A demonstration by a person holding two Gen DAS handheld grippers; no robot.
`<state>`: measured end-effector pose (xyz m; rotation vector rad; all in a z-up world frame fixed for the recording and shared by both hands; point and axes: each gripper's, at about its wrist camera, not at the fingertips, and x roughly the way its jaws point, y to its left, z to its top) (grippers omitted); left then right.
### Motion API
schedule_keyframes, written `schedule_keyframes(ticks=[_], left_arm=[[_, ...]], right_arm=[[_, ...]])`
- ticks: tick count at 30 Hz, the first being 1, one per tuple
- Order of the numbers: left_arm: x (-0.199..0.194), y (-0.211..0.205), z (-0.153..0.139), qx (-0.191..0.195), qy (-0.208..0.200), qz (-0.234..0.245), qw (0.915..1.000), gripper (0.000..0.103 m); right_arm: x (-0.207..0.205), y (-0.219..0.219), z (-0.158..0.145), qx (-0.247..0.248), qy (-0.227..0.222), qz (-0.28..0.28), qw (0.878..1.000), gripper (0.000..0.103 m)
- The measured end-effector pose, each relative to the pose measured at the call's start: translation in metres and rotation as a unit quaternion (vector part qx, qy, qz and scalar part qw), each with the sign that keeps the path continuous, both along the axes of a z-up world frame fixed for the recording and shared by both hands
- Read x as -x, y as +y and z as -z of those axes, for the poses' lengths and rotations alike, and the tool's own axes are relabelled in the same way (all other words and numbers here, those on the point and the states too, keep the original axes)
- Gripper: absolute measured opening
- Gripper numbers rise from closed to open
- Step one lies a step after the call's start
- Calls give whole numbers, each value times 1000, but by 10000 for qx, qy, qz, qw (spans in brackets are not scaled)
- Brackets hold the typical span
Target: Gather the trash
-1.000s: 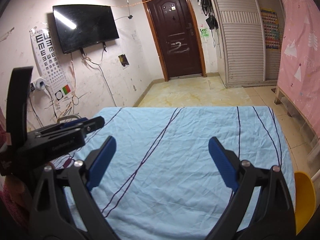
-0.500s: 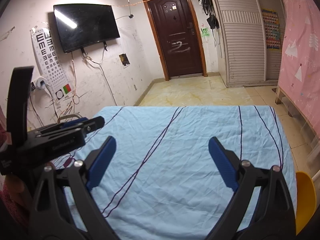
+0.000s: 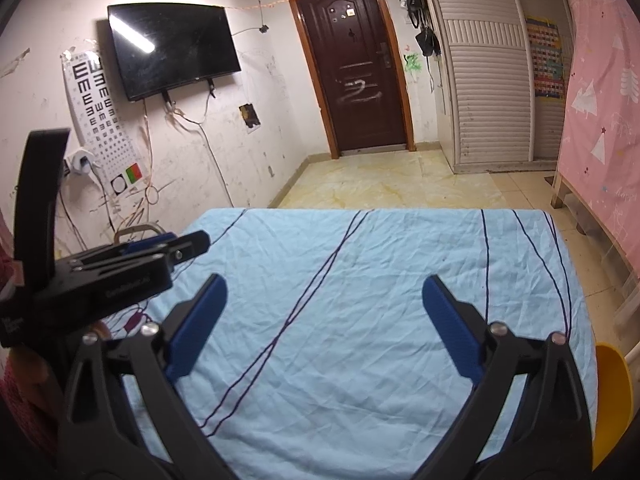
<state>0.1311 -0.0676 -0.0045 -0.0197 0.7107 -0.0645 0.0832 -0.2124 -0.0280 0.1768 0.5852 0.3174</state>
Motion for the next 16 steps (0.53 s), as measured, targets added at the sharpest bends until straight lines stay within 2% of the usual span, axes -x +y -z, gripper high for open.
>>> schedule_keyframes(ticks=[16], left_arm=[[-8, 1, 4, -22, 68, -29, 10000, 39]], right_arm=[[-9, 1, 4, 31, 91, -8, 10000, 94]])
